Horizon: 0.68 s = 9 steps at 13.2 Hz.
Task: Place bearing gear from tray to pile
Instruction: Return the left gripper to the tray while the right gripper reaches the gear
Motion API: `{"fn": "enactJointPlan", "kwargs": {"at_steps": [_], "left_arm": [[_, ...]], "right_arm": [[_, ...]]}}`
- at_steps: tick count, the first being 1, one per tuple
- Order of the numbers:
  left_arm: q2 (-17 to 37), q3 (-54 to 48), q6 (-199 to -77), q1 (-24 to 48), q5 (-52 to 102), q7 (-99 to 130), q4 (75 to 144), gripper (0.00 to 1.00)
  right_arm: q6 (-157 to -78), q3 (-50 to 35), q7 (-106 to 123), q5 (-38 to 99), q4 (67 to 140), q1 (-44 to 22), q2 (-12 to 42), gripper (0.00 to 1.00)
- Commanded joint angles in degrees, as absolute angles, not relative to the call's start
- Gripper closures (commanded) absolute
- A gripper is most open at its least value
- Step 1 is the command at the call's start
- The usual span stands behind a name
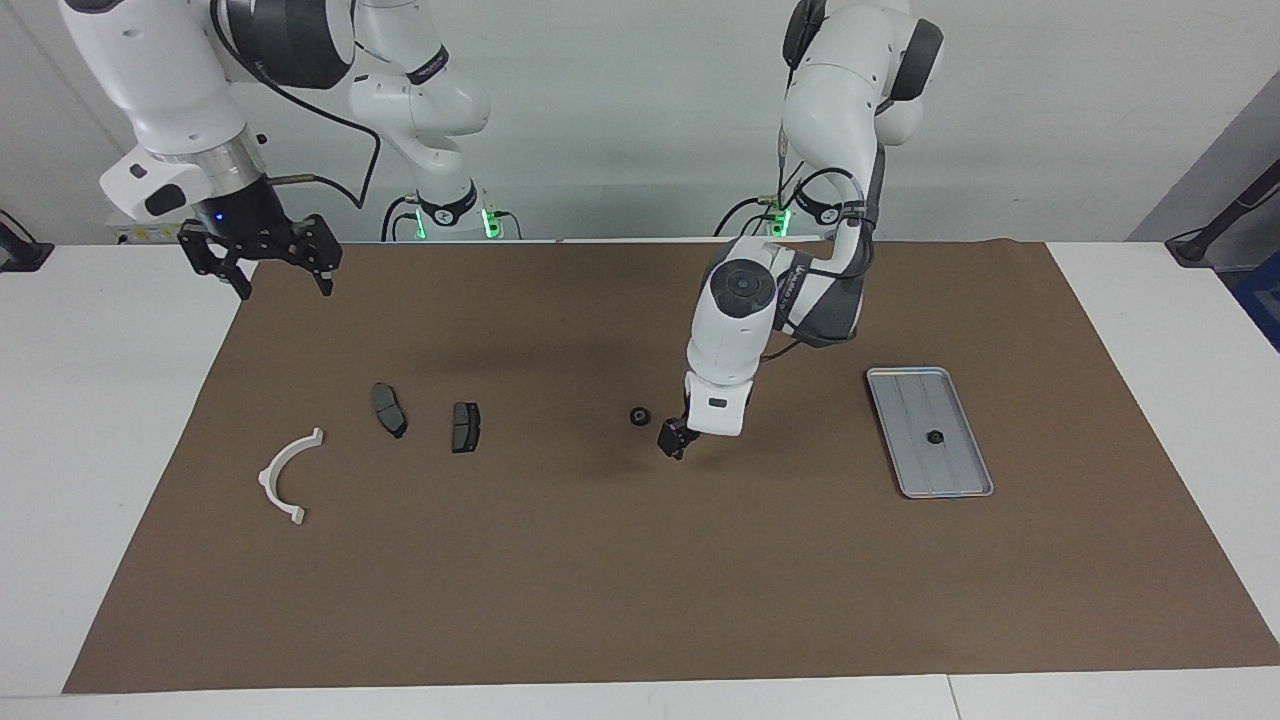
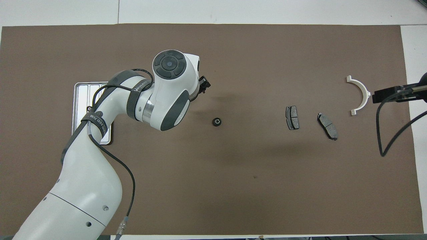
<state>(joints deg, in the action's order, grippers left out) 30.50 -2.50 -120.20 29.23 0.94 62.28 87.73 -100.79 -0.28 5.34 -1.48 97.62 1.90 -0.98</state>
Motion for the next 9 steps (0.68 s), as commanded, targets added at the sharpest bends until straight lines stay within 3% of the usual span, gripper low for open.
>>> {"fn": "enactJointPlan", "kwargs": {"at_steps": [1, 4, 6, 9], "left_arm": [[23.67, -2.29, -119.18, 25.42, 0.53, 55.95, 94.63, 0.00], [16.45, -2.37, -119.18, 19.71, 0.62, 41.71, 102.64, 0.00], [15.21, -2.29, -119.09, 15.41, 0.62, 28.99, 104.50, 0.00], [15.12, -2.29, -118.04, 8.99, 0.62, 14.10, 104.94, 0.00]], "right_arm": [[-104.49, -0.35, 1.59, -1.23, 96.24, -0.87, 3.42, 0.00], [-106.96, -0.35, -2.44, -1.75, 95.28, -3.77, 6.05, 0.00], [-105.21, -0.35, -4.21, -1.84, 88.53, -5.97, 11.14, 0.00], [-105.29, -0.35, -13.15, -2.28, 86.84, -12.54, 14.06, 0.00]]}}
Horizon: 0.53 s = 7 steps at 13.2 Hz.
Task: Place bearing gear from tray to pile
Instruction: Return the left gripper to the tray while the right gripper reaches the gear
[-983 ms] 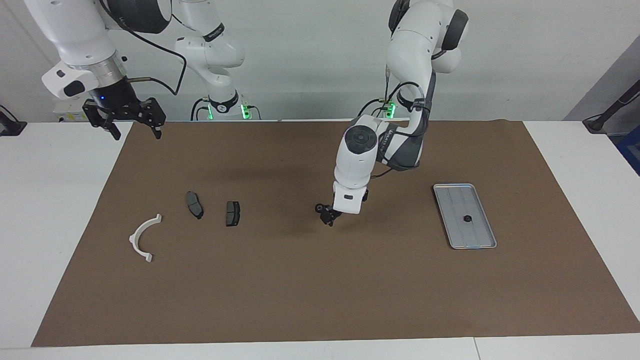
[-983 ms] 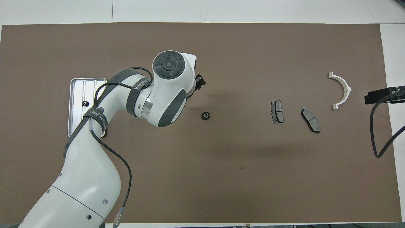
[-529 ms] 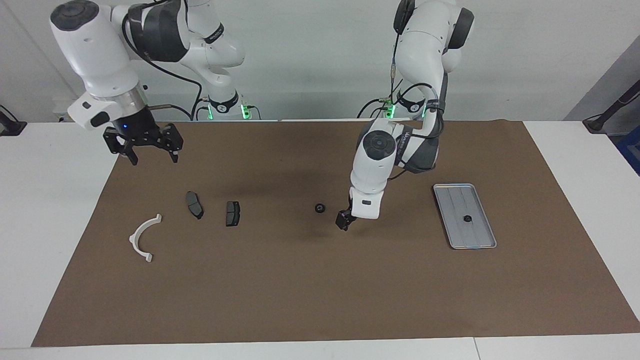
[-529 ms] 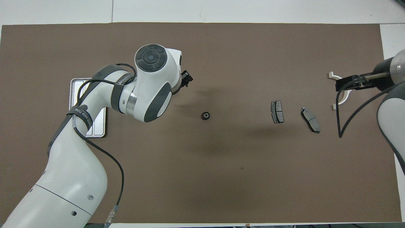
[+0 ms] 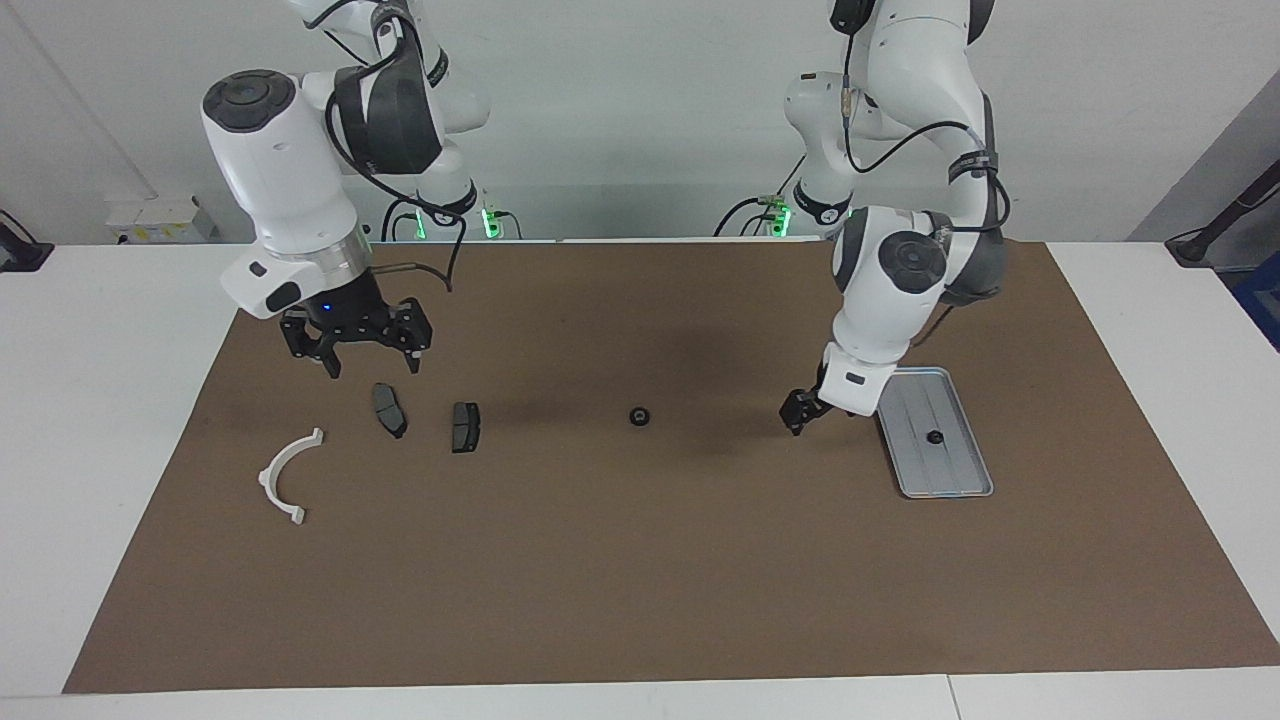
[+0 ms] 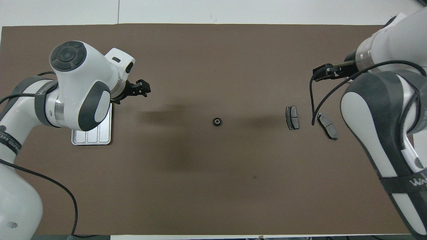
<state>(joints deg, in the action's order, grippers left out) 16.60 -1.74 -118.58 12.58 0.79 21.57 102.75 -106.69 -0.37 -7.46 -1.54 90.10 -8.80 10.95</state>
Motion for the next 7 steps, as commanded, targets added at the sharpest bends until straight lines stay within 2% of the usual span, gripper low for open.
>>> {"fn": "enactJointPlan", "kwargs": {"at_steps": [1, 4, 7], "left_arm": [[15.03, -2.20, -118.30, 7.14, 0.53, 9.63, 105.46, 0.00], [14.33, -2.20, -119.79, 1.69, 0.53, 0.82, 107.22, 0.00], [14.33, -1.59, -122.68, -0.43, 0.53, -1.14, 109.33, 0.13]], "right_arm": [[-105.73, -0.35, -15.36, -2.98, 86.84, -14.66, 14.67, 0.00], [-106.43, -0.35, -23.17, -2.90, 86.92, -21.68, 16.34, 0.00], [-108.10, -0.35, -32.15, -2.90, 87.19, -28.20, 18.27, 0.00]]}}
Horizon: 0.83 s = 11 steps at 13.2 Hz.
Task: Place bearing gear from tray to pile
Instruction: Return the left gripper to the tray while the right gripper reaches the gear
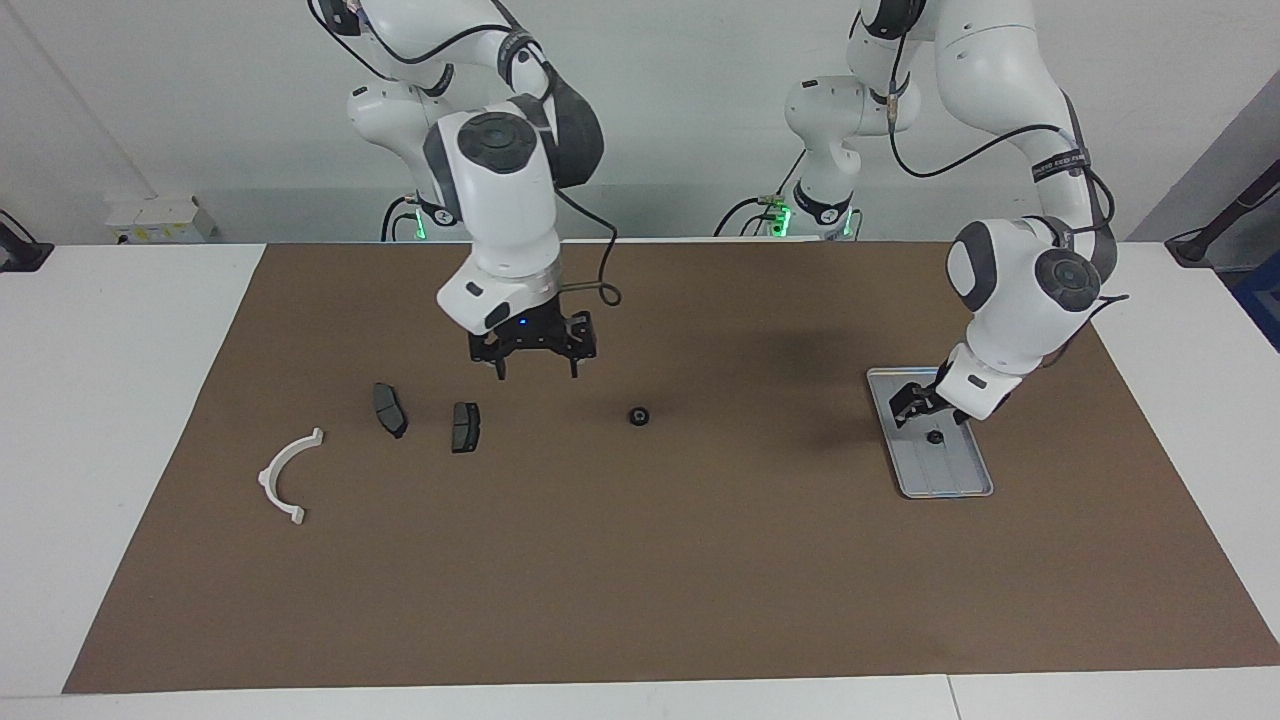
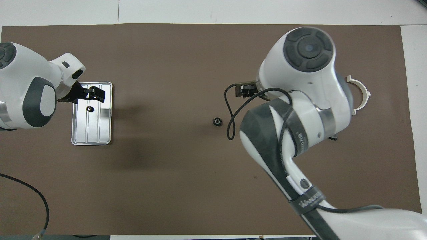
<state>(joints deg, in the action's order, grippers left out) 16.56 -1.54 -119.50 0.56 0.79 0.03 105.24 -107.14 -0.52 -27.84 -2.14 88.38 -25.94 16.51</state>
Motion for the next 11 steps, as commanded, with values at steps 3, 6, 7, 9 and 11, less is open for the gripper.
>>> {"fn": "enactJointPlan", "kwargs": {"at_steps": [3, 6, 7, 9, 11], "left_arm": [[15.11, -1.49, -126.56, -0.88, 0.35, -1.49, 111.53, 0.34], [15.73, -1.49, -127.17, -2.28, -1.05, -2.72, 111.53, 0.48], [16.08, -1.49, -127.44, -2.37, -1.05, -2.81, 111.53, 0.50], [16.26, -1.49, -127.62, -3.16, -1.14, -2.99, 111.62, 0.55], [16.17, -1.49, -129.10, -3.16, -1.05, -2.99, 113.37, 0.60]], "right_arm": [[-111.44, -0.35, -34.89, -2.46, 87.19, -31.28, 21.26, 0.00], [-113.02, -0.44, -34.46, -2.46, 87.36, -31.38, 22.76, 0.00], [-113.29, -0.61, -34.54, -2.37, 87.45, -31.64, 23.46, 0.00], [-114.08, -0.70, -34.10, -2.37, 87.89, -33.04, 25.21, 0.00], [-113.99, -0.79, -34.01, -2.29, 88.68, -33.40, 26.19, 0.00]]}}
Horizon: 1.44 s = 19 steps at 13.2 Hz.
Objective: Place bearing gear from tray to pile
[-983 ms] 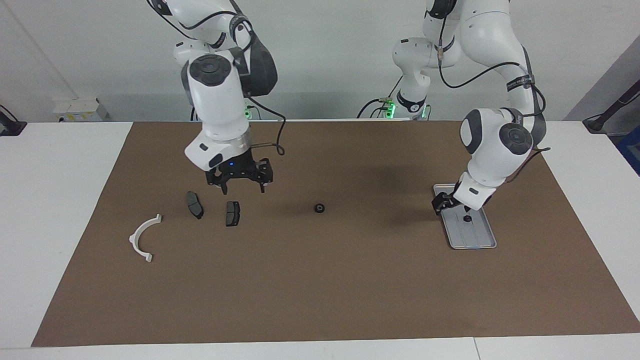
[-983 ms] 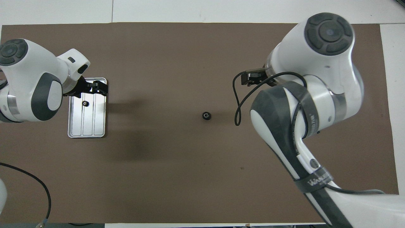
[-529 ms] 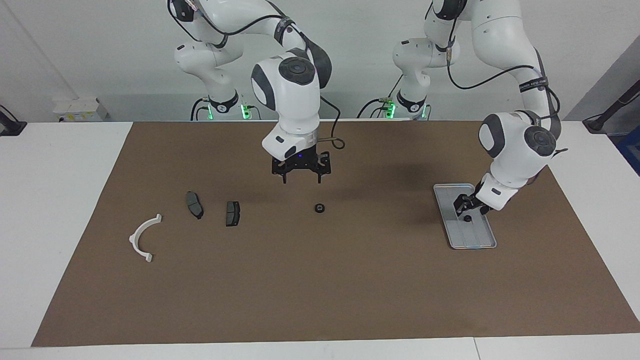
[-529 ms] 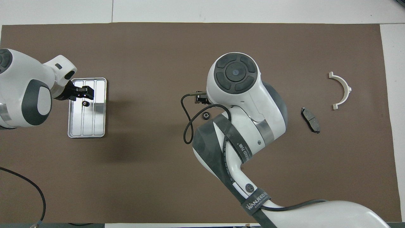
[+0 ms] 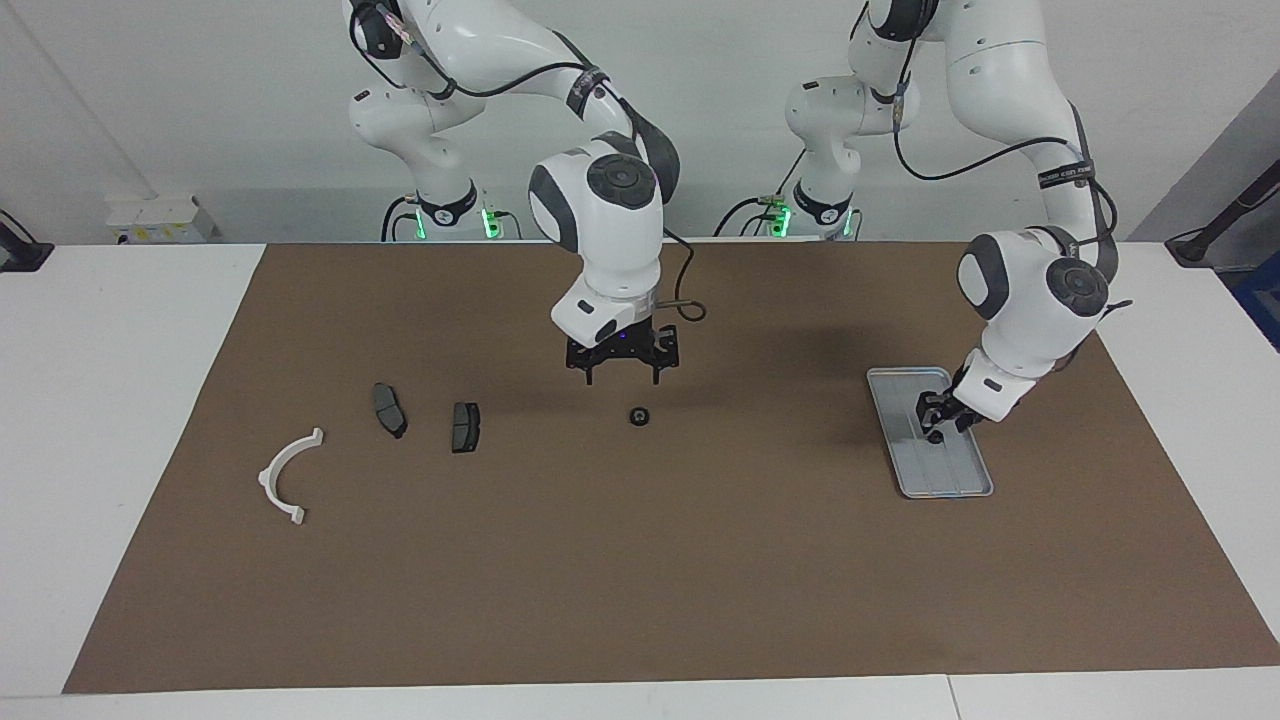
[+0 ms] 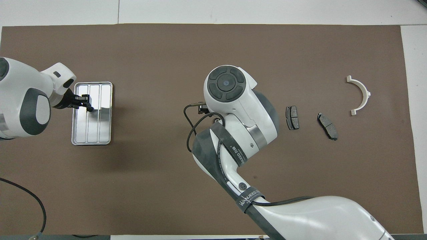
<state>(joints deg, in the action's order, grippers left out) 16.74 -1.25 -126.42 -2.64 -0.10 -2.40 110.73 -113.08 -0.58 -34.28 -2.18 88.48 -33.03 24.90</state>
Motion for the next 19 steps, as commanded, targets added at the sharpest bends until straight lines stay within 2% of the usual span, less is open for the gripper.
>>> {"fn": "enactJointPlan", "kwargs": {"at_steps": [1, 3, 5, 11, 19], "left_arm": [[16.17, -1.49, -130.24, -3.16, -1.05, -2.99, 114.16, 0.61], [16.35, -1.49, -131.57, -3.25, -1.05, -2.99, 114.70, 0.60], [16.61, -1.49, -131.66, -3.25, -1.05, -2.73, 114.96, 0.60], [16.79, -1.49, -133.24, -3.25, -1.05, -2.55, 115.49, 0.59], [17.67, -1.49, -134.65, -3.16, -1.05, -1.85, 115.93, 0.60]], "right_arm": [[-114.08, -0.79, -33.93, -2.29, 88.94, -33.40, 26.37, 0.00], [-115.39, -0.88, -34.10, -2.11, 89.73, -33.66, 26.98, 0.00], [-119.95, -0.88, -34.19, -0.97, 92.36, -34.01, 26.98, 0.00], [-123.22, -0.88, -33.49, -0.97, 93.07, -33.22, 28.56, 0.00], [-125.86, -0.88, -31.38, -0.97, 98.17, -33.22, 28.04, 0.00]]}}
